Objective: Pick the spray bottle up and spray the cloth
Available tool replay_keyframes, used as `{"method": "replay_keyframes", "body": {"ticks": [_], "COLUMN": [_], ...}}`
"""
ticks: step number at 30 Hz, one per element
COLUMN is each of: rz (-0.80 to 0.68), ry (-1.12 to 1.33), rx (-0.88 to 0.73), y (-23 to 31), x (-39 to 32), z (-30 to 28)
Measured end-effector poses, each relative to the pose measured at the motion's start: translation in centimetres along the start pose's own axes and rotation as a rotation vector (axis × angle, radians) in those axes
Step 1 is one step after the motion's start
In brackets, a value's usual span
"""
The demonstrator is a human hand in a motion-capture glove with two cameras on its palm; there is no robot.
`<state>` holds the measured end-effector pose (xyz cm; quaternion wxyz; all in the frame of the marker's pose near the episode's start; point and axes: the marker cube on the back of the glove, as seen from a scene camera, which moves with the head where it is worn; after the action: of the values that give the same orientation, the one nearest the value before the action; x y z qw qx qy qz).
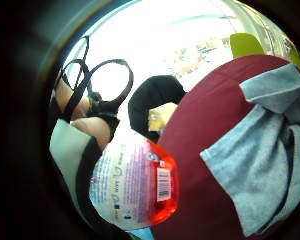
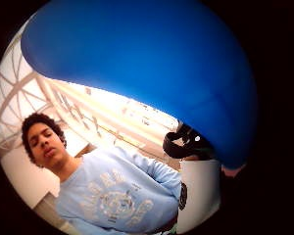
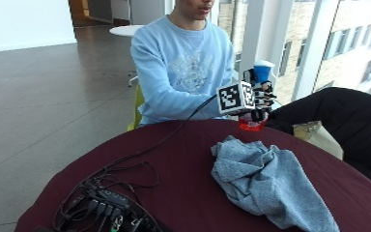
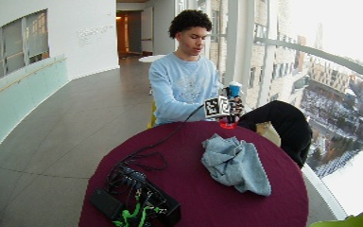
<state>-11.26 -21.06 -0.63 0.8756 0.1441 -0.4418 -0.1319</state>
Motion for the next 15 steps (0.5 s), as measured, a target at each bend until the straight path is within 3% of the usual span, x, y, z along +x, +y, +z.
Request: {"method": "replay_keyframes", "body": {"ticks": [15], "rz": [-0.018], "ry": [0.016], "rx": [0.022], "y": [0.1], "x": [2.1], "z": [2.9]}}
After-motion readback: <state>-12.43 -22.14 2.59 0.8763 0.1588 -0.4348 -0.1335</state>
